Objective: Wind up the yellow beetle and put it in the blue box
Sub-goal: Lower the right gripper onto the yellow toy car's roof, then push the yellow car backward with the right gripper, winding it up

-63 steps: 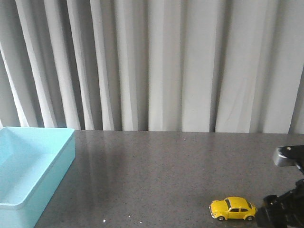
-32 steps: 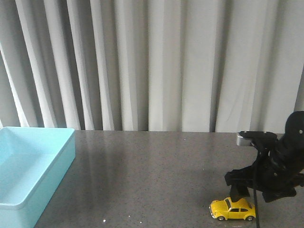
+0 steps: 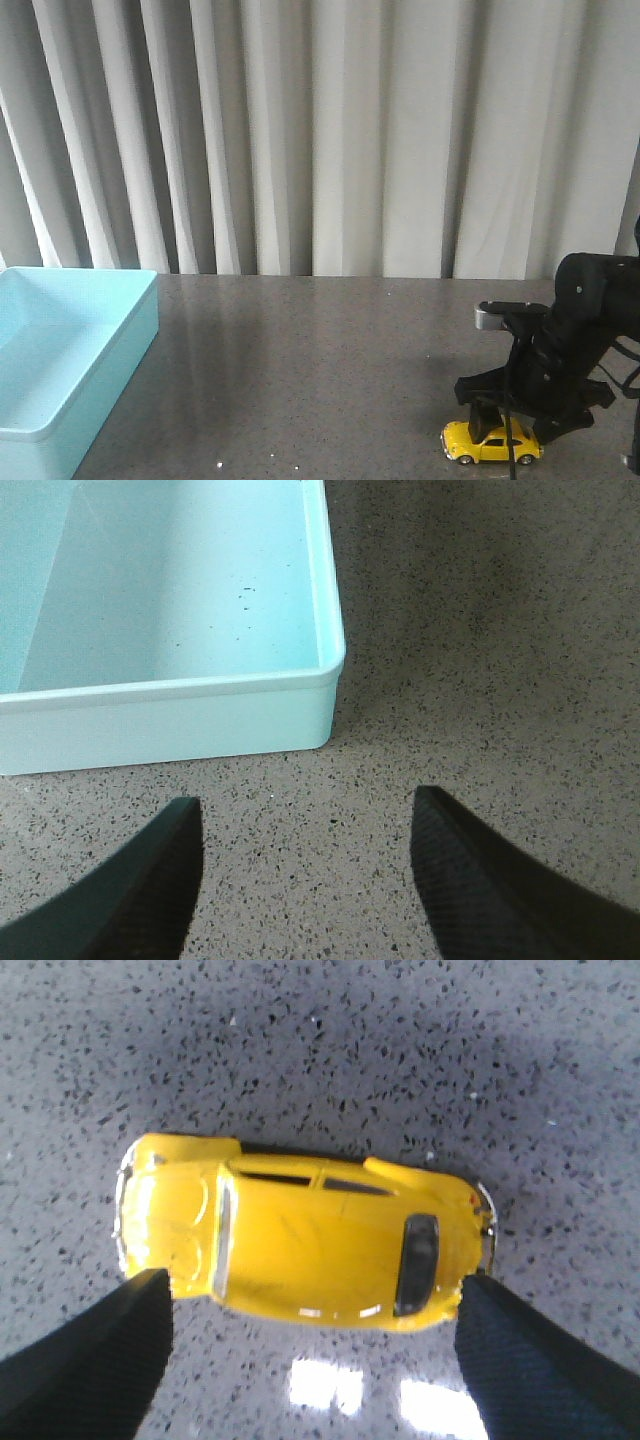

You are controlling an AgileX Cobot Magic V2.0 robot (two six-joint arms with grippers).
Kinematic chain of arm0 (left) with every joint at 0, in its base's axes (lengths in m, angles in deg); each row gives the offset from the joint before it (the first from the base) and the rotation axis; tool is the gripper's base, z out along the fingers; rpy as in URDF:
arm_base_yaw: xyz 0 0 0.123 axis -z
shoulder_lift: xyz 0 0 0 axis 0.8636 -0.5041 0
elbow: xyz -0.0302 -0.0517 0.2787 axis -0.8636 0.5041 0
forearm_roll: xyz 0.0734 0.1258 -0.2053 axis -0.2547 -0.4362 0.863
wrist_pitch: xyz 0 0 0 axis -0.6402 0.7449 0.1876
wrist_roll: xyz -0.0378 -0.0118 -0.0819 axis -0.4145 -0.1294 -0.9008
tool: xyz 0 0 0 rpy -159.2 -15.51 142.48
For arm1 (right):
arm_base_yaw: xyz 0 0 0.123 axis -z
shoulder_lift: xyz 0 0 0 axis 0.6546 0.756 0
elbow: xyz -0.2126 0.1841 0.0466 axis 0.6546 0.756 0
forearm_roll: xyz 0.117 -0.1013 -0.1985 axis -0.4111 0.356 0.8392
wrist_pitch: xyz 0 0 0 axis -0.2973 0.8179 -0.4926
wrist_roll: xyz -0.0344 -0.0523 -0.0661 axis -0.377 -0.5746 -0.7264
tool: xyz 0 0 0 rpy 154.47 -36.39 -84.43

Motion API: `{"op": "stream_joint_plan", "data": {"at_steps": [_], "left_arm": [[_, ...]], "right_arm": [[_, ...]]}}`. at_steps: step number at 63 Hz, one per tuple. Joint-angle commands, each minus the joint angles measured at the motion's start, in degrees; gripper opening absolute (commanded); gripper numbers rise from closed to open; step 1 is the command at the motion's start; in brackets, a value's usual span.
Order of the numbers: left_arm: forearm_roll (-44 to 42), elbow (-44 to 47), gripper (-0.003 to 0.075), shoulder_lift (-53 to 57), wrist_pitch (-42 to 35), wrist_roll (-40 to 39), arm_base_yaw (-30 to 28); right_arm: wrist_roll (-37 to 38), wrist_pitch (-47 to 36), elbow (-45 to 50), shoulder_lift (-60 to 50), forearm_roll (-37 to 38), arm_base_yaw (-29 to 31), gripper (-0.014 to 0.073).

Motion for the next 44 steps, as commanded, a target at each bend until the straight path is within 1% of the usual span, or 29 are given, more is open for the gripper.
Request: {"op": "stream_joint_plan", "data": {"at_steps": [1, 26, 32, 44], "left_arm": [[0.6, -1.7, 0.0451, 0.2, -3.5, -0.1, 0.4], [0.6, -1.7, 0.0451, 0.2, -3.5, -0.1, 0.4], [0.6, -1.7, 0.0451, 0.2, -3.5, -0.1, 0.4], [0.6, -1.7, 0.0451, 0.2, -3.3, -0.1, 0.4]], "right_arm": [[0.1, -2.6, -1.8, -1.9, -1.0, -0.1, 0.0582], [-0.8, -2.3, -1.8, 1.7, -2.6, 0.7, 0.0579], [-2.1, -2.1, -1.8, 1.9, -3.7, 2.6, 0.0579], [-7.7, -0.1, -1.8, 1.9, -4.7, 8.7, 0.0579]]}}
